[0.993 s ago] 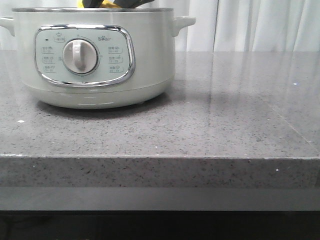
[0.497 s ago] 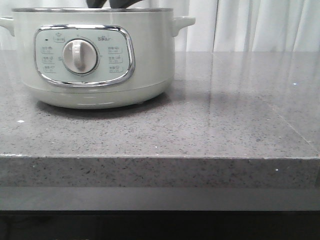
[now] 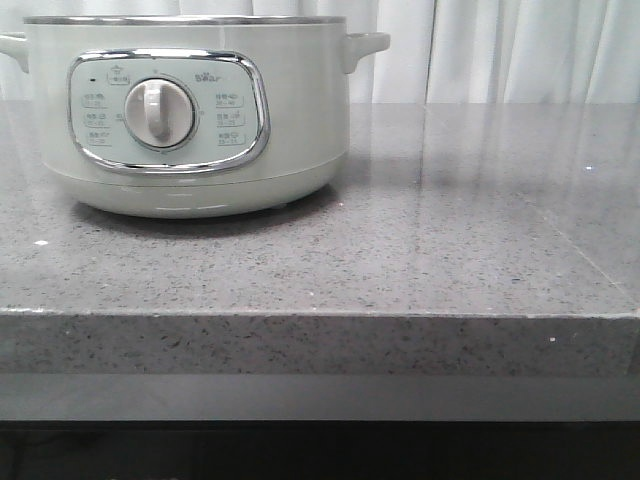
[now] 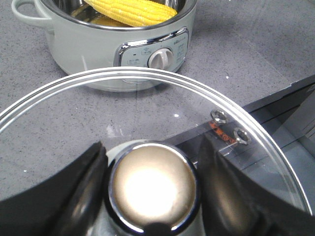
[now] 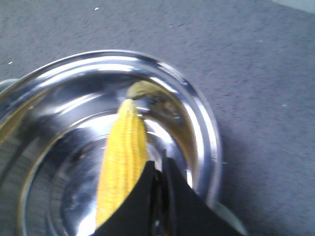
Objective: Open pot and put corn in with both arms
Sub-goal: 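Open the right gripper to drop the corn into the pot, then withdraw the right gripper and bring the lid back over the pot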
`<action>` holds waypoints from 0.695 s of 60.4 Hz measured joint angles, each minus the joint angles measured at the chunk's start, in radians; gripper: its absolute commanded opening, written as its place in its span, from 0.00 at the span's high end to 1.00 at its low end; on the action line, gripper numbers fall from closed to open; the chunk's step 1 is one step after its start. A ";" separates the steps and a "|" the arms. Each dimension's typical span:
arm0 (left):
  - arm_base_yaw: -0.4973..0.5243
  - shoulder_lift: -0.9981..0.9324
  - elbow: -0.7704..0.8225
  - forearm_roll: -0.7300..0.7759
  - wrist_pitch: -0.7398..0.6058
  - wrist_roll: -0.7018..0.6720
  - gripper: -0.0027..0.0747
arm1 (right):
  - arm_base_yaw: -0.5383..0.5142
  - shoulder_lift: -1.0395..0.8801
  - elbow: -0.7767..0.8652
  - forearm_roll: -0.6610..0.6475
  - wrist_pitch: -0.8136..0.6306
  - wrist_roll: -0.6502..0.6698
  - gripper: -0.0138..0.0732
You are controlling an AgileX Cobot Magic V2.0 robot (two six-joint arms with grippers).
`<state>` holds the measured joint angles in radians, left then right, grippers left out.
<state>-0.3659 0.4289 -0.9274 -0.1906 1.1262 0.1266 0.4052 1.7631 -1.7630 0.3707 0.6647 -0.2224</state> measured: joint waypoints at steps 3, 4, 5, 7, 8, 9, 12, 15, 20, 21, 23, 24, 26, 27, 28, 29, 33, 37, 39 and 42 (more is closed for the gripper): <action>0.000 0.000 0.000 0.000 0.000 0.000 0.53 | -0.032 -0.037 0.033 -0.013 0.000 0.000 0.92; 0.000 0.000 0.000 0.000 0.000 0.000 0.53 | -0.042 -0.049 0.045 -0.017 -0.002 0.000 0.92; 0.000 0.000 0.000 0.000 0.000 0.000 0.53 | -0.052 -0.067 0.058 -0.020 -0.007 0.000 0.92; 0.000 0.000 0.000 0.000 0.000 0.000 0.53 | -0.076 -0.091 0.086 -0.029 -0.015 0.000 0.92; 0.000 0.000 0.000 0.000 0.000 0.000 0.53 | -0.090 -0.110 0.109 -0.032 -0.022 0.000 0.92; 0.000 0.000 0.000 0.000 0.000 0.000 0.53 | -0.100 -0.122 0.125 -0.035 -0.027 0.000 0.92; 0.000 0.000 0.000 0.000 0.000 0.000 0.53 | -0.130 -0.162 0.186 -0.041 -0.044 0.000 0.92; 0.000 0.000 0.000 0.000 0.000 0.000 0.53 | -0.164 -0.209 0.253 -0.043 -0.066 0.000 0.92; 0.000 0.000 0.000 0.000 0.000 0.000 0.53 | -0.220 -0.294 0.363 -0.050 -0.100 0.000 0.92; 0.000 0.000 0.000 0.000 0.000 0.000 0.53 | -0.227 -0.308 0.383 -0.051 -0.108 -0.002 0.92; 0.000 0.000 0.000 0.000 0.000 0.000 0.53 | -0.243 -0.346 0.435 -0.052 -0.126 -0.012 0.92; 0.000 0.000 0.000 0.000 0.000 0.000 0.53 | -0.247 -0.361 0.465 -0.053 -0.133 -0.016 0.92; 0.000 0.000 0.000 0.000 0.000 0.000 0.53 | -0.254 -0.392 0.506 -0.055 -0.154 -0.027 0.92; 0.000 0.000 0.000 0.000 0.000 0.000 0.53 | -0.256 -0.417 0.526 -0.055 -0.162 -0.033 0.92; 0.000 0.000 0.000 0.000 0.000 0.000 0.53 | -0.256 -0.433 0.556 -0.055 -0.174 -0.042 0.92; 0.000 0.000 0.000 0.000 0.000 0.000 0.53 | -0.256 -0.458 0.576 -0.055 -0.183 -0.048 0.92; 0.000 0.000 0.000 0.000 0.000 0.000 0.53 | -0.256 -0.535 0.666 -0.055 -0.220 -0.064 0.92; 0.000 0.000 0.000 0.000 0.000 0.000 0.53 | -0.252 -0.616 0.765 -0.055 -0.257 -0.071 0.92; 0.000 0.000 0.000 0.000 0.000 0.000 0.53 | -0.250 -0.653 0.804 -0.055 -0.276 -0.076 0.92; 0.000 0.000 0.000 0.000 0.000 0.000 0.53 | -0.250 -0.728 0.885 -0.055 -0.305 -0.078 0.92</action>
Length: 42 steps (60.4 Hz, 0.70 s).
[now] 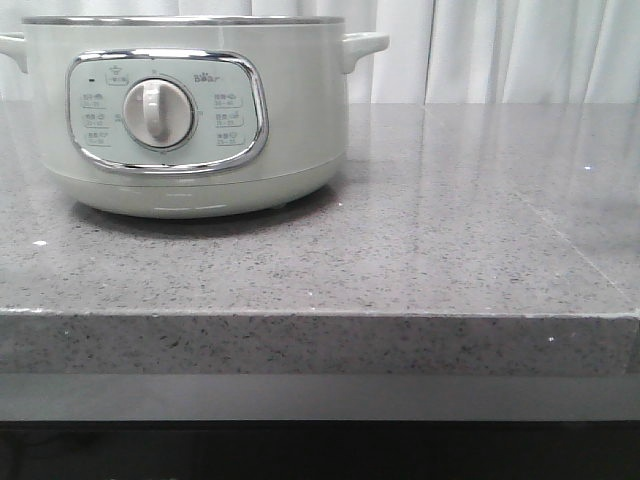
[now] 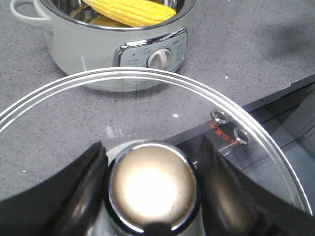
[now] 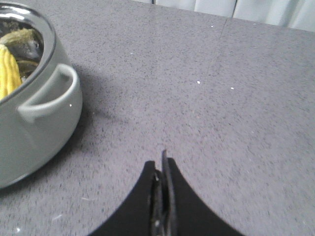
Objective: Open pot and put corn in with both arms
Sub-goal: 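Withdraw the right gripper and bring the lid back over the pot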
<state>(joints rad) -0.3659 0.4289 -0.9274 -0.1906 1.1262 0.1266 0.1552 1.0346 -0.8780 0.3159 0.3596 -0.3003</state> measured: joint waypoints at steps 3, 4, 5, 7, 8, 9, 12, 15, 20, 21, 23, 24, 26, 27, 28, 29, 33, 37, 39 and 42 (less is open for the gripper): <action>0.000 0.000 0.000 0.000 0.000 0.000 0.53 | 0.003 -0.068 0.060 0.000 -0.025 0.000 0.92; 0.000 0.000 0.000 0.000 0.000 0.000 0.53 | 0.005 -0.097 0.090 0.000 -0.035 0.000 0.92; 0.000 0.000 0.000 0.000 0.000 0.000 0.53 | 0.005 -0.117 0.110 0.000 -0.041 0.000 0.92; 0.000 0.000 0.000 0.000 -0.002 0.000 0.53 | 0.005 -0.155 0.149 0.000 -0.053 0.000 0.92; 0.000 0.000 0.000 0.000 -0.005 0.000 0.53 | 0.005 -0.174 0.168 0.000 -0.057 0.000 0.92; 0.000 0.000 0.000 0.000 -0.008 0.000 0.53 | 0.005 -0.202 0.196 0.000 -0.063 0.000 0.92; 0.000 0.004 0.000 0.000 -0.018 0.000 0.53 | 0.005 -0.267 0.259 0.000 -0.072 0.000 0.92; 0.000 0.013 0.000 0.000 -0.029 0.000 0.53 | 0.005 -0.333 0.315 0.000 -0.078 0.000 0.92; 0.000 0.040 0.000 0.000 -0.056 0.000 0.53 | 0.005 -0.445 0.397 0.011 -0.079 -0.002 0.92; 0.000 0.050 0.000 0.000 -0.064 0.000 0.53 | 0.005 -0.466 0.409 0.014 -0.079 -0.002 0.92; 0.000 0.065 0.000 0.000 -0.077 0.000 0.53 | 0.005 -0.515 0.435 0.020 -0.079 -0.002 0.92; 0.000 0.077 0.000 0.000 -0.081 0.000 0.53 | 0.005 -0.534 0.445 0.022 -0.079 -0.002 0.92; 0.000 0.094 0.000 0.000 -0.095 0.000 0.53 | 0.005 -0.570 0.466 0.025 -0.079 -0.002 0.92; 0.000 0.108 0.000 0.000 -0.101 0.000 0.53 | 0.005 -0.597 0.474 0.026 -0.077 -0.002 0.92; 0.000 0.118 0.000 0.000 -0.109 0.000 0.53 | 0.005 -0.614 0.485 0.027 -0.077 -0.002 0.92; 0.000 0.133 -0.002 0.000 -0.113 0.000 0.53 | 0.005 -0.639 0.492 0.029 -0.076 -0.002 0.92; 0.000 0.188 -0.021 0.000 -0.125 0.000 0.53 | 0.005 -0.704 0.518 0.031 -0.073 -0.002 0.92; 0.000 0.253 -0.062 0.000 -0.135 0.000 0.53 | 0.005 -0.755 0.537 0.031 -0.073 -0.002 0.92; 0.000 0.293 -0.094 0.000 -0.138 0.000 0.53 | 0.005 -0.769 0.543 0.031 -0.073 -0.002 0.92; 0.000 0.353 -0.149 0.002 -0.145 0.000 0.53 | 0.005 -0.781 0.550 0.031 -0.077 -0.002 0.92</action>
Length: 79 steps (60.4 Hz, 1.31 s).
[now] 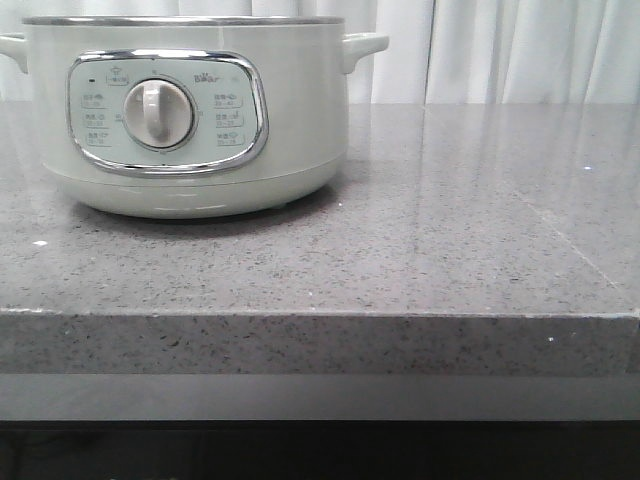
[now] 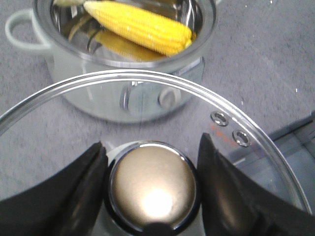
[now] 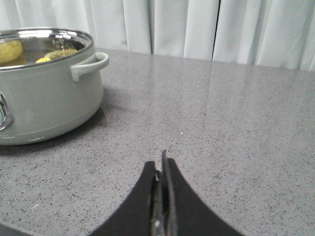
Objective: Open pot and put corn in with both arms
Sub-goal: 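Withdraw the right gripper and bring the lid back over the pot, then lower the glass lid onto the pot with the left gripper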
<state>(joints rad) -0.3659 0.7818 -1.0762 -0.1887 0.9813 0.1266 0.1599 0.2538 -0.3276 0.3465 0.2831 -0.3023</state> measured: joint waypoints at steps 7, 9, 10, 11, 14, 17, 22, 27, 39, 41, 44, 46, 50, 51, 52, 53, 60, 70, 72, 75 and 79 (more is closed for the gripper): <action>0.000 0.157 -0.153 0.000 -0.018 0.002 0.53 | 0.000 -0.006 0.005 0.000 -0.004 0.000 0.92; 0.000 0.204 -0.199 0.000 -0.021 0.002 0.53 | 0.000 -0.006 0.007 0.000 -0.004 0.000 0.92; 0.000 0.232 -0.226 0.000 -0.026 0.002 0.53 | 0.000 -0.006 0.007 0.000 -0.005 0.000 0.92; 0.000 0.251 -0.253 0.000 -0.026 0.002 0.53 | 0.000 -0.006 0.007 0.000 -0.005 0.000 0.92; 0.000 0.326 -0.315 0.000 -0.033 0.002 0.53 | 0.000 -0.006 0.007 0.000 -0.007 0.000 0.92; 0.000 0.390 -0.375 0.000 -0.034 0.006 0.53 | 0.000 -0.006 0.007 0.000 -0.011 0.000 0.92; 0.000 0.504 -0.477 0.000 -0.036 0.020 0.53 | 0.000 -0.006 0.007 0.000 -0.016 0.000 0.92; -0.004 0.601 -0.559 0.000 -0.038 0.028 0.53 | 0.000 -0.006 0.007 0.000 -0.020 0.000 0.92; -0.017 0.781 -0.698 0.002 -0.040 0.037 0.53 | 0.000 -0.006 0.007 0.000 -0.021 0.000 0.92; -0.017 0.802 -0.712 0.002 -0.044 0.038 0.53 | 0.000 -0.006 0.007 0.002 -0.021 0.000 0.92; -0.018 0.824 -0.721 0.002 -0.059 0.039 0.53 | 0.000 -0.006 0.007 0.002 -0.022 0.000 0.92; -0.018 0.836 -0.724 0.002 -0.063 0.039 0.53 | 0.000 -0.006 0.007 0.002 -0.022 0.000 0.92; -0.018 0.852 -0.724 0.002 -0.070 0.039 0.53 | 0.000 -0.006 0.007 0.002 -0.023 0.000 0.92; -0.018 0.854 -0.726 0.002 -0.073 0.039 0.53 | 0.000 -0.006 0.007 0.002 -0.023 0.000 0.92; -0.018 0.857 -0.726 0.002 -0.075 0.039 0.53 | 0.000 -0.006 0.007 0.002 -0.023 0.000 0.92; -0.018 0.859 -0.726 0.000 -0.075 0.040 0.53 | 0.000 -0.006 0.007 0.002 -0.023 0.000 0.92; -0.018 0.876 -0.726 0.000 -0.081 0.040 0.53 | 0.000 -0.006 0.007 0.002 -0.023 0.000 0.92; -0.018 0.884 -0.724 -0.002 -0.103 0.040 0.53 | 0.000 -0.006 0.007 0.002 -0.025 0.000 0.92; -0.018 0.886 -0.719 -0.002 -0.106 0.040 0.53 | 0.000 -0.006 0.007 0.002 -0.025 0.000 0.92; -0.018 0.886 -0.711 -0.003 -0.109 0.040 0.53 | 0.000 -0.006 0.007 0.002 -0.027 0.000 0.92; -0.018 0.886 -0.699 -0.004 -0.115 0.040 0.53 | 0.000 -0.006 0.007 0.002 -0.029 0.000 0.92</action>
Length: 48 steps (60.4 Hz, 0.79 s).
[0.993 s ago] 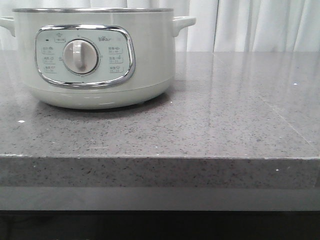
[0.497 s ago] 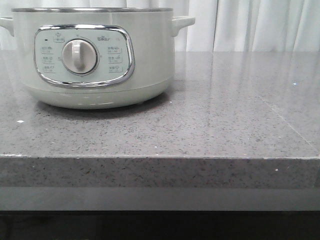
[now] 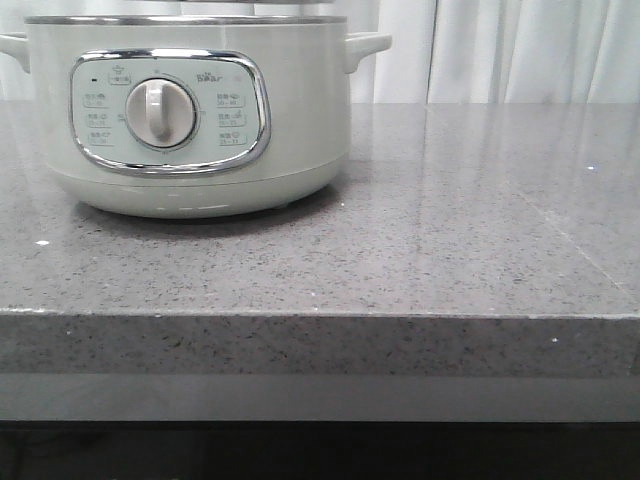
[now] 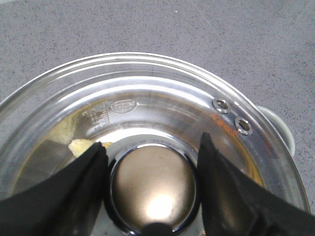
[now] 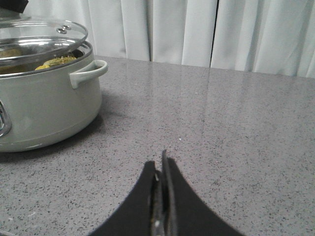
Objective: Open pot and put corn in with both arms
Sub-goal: 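Lower the glass lid onto the pot with the left gripper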
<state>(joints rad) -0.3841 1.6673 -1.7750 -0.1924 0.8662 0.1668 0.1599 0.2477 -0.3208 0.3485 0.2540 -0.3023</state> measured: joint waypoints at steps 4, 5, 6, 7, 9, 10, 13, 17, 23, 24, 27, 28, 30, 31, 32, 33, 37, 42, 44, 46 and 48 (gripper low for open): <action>0.000 0.000 0.017 -0.002 -0.007 0.000 0.53 | 0.000 0.000 0.000 0.000 0.000 0.000 0.92; 0.000 0.000 0.022 -0.002 -0.009 0.000 0.53 | 0.000 0.000 0.000 0.000 0.000 0.000 0.92; 0.000 0.000 0.024 -0.002 -0.009 0.000 0.53 | 0.000 0.000 0.000 0.000 0.000 0.000 0.92; 0.000 0.000 0.030 -0.002 -0.012 0.000 0.53 | 0.000 0.000 0.000 0.000 0.000 0.000 0.92; 0.000 0.000 0.036 -0.002 -0.015 0.000 0.53 | 0.000 0.000 0.000 0.000 0.000 0.000 0.92; 0.000 0.000 0.037 -0.002 -0.017 0.000 0.53 | 0.000 0.000 0.000 0.000 0.000 0.000 0.92; 0.000 0.000 0.039 -0.002 -0.017 -0.002 0.53 | 0.000 0.000 0.000 0.000 0.000 0.000 0.92; 0.000 0.000 0.039 -0.002 -0.018 -0.002 0.53 | 0.000 0.000 0.000 0.000 0.000 0.000 0.92; 0.000 0.000 0.040 -0.002 -0.018 -0.002 0.53 | 0.000 0.000 0.000 0.000 0.000 0.000 0.92; 0.000 0.000 0.040 -0.002 -0.018 -0.002 0.53 | 0.000 0.000 0.000 0.002 0.000 0.000 0.92; 0.000 0.000 0.042 -0.002 -0.021 -0.002 0.53 | 0.000 0.000 0.000 0.002 0.000 0.000 0.92; 0.000 0.000 0.042 -0.002 -0.024 -0.004 0.53 | 0.000 0.000 0.000 0.002 0.000 0.000 0.92; 0.000 0.000 0.044 -0.002 -0.033 -0.004 0.53 | 0.000 0.000 0.000 0.002 0.000 0.000 0.92; 0.000 0.000 0.046 -0.002 -0.035 -0.004 0.53 | 0.000 0.000 0.000 0.002 0.000 0.000 0.92; 0.000 0.000 0.048 -0.002 -0.042 -0.004 0.53 | 0.000 0.000 0.000 0.002 0.000 0.000 0.92; 0.000 0.000 0.053 -0.002 -0.049 -0.004 0.53 | 0.000 0.000 0.000 0.002 0.000 0.000 0.92; 0.000 0.000 0.062 -0.006 -0.066 -0.004 0.53 | 0.000 0.000 0.000 0.002 0.000 0.000 0.92; 0.000 0.000 0.075 -0.016 -0.083 -0.004 0.53 | 0.000 0.000 0.000 0.002 0.000 0.000 0.92; 0.000 0.000 0.079 -0.017 -0.088 -0.004 0.53 | 0.000 0.000 0.000 0.002 0.000 0.000 0.92; 0.000 -0.002 0.084 -0.018 -0.093 -0.004 0.53 | 0.000 0.000 0.000 0.002 0.000 0.000 0.92; 0.000 -0.003 0.086 -0.020 -0.098 -0.004 0.53 | 0.000 0.000 0.000 0.002 0.000 0.000 0.92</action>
<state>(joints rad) -0.3841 1.6639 -1.6887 -0.2124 0.7684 0.1632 0.1599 0.2477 -0.3208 0.3503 0.2544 -0.3023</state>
